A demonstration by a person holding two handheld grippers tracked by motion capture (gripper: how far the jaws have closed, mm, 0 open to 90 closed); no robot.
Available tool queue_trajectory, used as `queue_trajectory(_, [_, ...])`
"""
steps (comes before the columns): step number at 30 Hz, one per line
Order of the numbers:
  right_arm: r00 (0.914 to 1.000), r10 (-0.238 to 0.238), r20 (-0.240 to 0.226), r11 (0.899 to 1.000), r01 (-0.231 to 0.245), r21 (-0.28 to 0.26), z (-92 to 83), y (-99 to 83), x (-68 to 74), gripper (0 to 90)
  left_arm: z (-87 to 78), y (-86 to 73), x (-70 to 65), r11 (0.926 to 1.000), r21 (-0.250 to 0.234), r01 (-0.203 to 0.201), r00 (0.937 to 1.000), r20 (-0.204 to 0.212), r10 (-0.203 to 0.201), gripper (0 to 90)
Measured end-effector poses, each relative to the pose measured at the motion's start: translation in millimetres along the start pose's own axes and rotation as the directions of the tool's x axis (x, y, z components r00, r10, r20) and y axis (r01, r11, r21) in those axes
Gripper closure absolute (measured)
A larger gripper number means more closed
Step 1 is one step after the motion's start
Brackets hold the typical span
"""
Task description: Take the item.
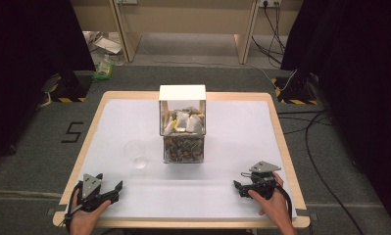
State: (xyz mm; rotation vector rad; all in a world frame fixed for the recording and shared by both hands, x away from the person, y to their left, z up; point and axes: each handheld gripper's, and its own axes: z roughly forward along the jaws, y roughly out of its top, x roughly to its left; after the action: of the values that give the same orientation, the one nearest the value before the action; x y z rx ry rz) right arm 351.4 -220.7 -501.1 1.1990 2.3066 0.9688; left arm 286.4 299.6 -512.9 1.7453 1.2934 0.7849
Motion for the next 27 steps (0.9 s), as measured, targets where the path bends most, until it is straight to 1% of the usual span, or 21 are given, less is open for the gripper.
queue_trajectory(5, [1.0000, 0.000, -0.001, 1.000, 0.000, -0.001, 0.1, 0.0, -0.1, 8.3, -4.9, 7.0, -3.5, 0.9997, -0.023, 0.007, 0.9998, 0.021, -0.006, 21.6])
queue_trajectory(6, [1.0000, -0.002, 0.000, 1.000, 0.002, 0.000, 0.1, 0.0, -0.2, 8.3, -6.1, 10.1, -6.2, 0.9995, -0.030, 0.008, 0.9995, 0.031, -0.007, 22.2])
queue_trajectory(7, [1.0000, -0.002, 0.000, 1.000, 0.002, 0.000, 0.1, 0.0, -0.2, 8.3, -6.1, 10.1, -6.2, 0.9995, -0.030, 0.008, 0.9995, 0.031, -0.007, 22.4])
queue_trajectory(11, [1.0000, 0.000, 0.000, 1.000, 0.000, 0.000, 0.0, 0.0, 0.0, 8.3, -7.9, 15.6, -11.7, 0.9992, -0.038, 0.012, 0.9978, 0.066, -0.010, 23.0])
queue_trajectory(14, [1.0000, -0.001, 0.000, 1.000, 0.001, 0.000, 0.0, 0.0, 0.0, 8.3, -9.9, 19.4, -15.6, 0.9990, -0.044, 0.011, 0.9968, 0.080, -0.008, 24.1])
queue_trajectory(16, [1.0000, -0.001, 0.001, 1.000, 0.001, 0.000, 0.0, 0.0, 0.1, 8.3, -11.6, 23.1, -18.2, 0.9986, -0.050, 0.018, 0.9957, 0.092, -0.013, 24.5])
queue_trajectory(17, [1.0000, -0.004, 0.001, 1.000, 0.004, -0.001, 0.1, -0.1, -0.1, 8.3, -14.1, 28.0, -21.4, 0.9978, -0.063, 0.020, 0.9941, 0.108, -0.013, 25.4])
queue_trajectory(18, [1.0000, -0.004, 0.001, 1.000, 0.004, -0.001, 0.1, -0.1, -0.1, 8.3, -14.1, 28.0, -21.4, 0.9978, -0.063, 0.020, 0.9941, 0.108, -0.013, 25.8])
queue_trajectory(20, [1.0000, -0.001, 0.000, 1.000, 0.001, 0.000, 0.0, 0.0, 0.1, 8.3, -16.9, 33.7, -25.1, 0.9975, -0.068, 0.018, 0.9920, 0.126, -0.009, 26.6])
queue_trajectory(22, [1.0000, -0.001, 0.000, 1.000, 0.001, -0.001, 0.1, 0.0, 0.0, 8.3, -20.6, 40.8, -28.7, 0.9965, -0.080, 0.025, 0.9906, 0.136, -0.014, 27.3])
queue_trajectory(23, [1.0000, 0.001, 0.000, 1.000, -0.001, -0.001, 0.1, 0.0, 0.1, 8.3, -22.9, 45.0, -30.9, 0.9956, -0.090, 0.026, 0.9893, 0.146, -0.013, 28.1])
queue_trajectory(25, [1.0000, 0.000, 0.000, 1.000, 0.000, -0.001, 0.1, 0.0, 0.0, 8.2, -27.6, 54.5, -34.8, 0.9936, -0.112, 0.017, 0.9860, 0.167, 0.002, 29.4])
queue_trajectory(26, [1.0000, -0.005, 0.000, 1.000, 0.005, -0.002, 0.3, 0.0, -0.4, 8.2, -29.9, 59.6, -36.6, 0.9927, -0.120, 0.017, 0.9843, 0.176, 0.004, 29.9])
queue_trajectory(27, [1.0000, 0.000, -0.001, 1.000, 0.000, -0.001, 0.2, 0.1, -0.1, 8.2, -32.2, 64.7, -38.5, 0.9917, -0.127, 0.021, 0.9824, 0.187, 0.003, 30.1])
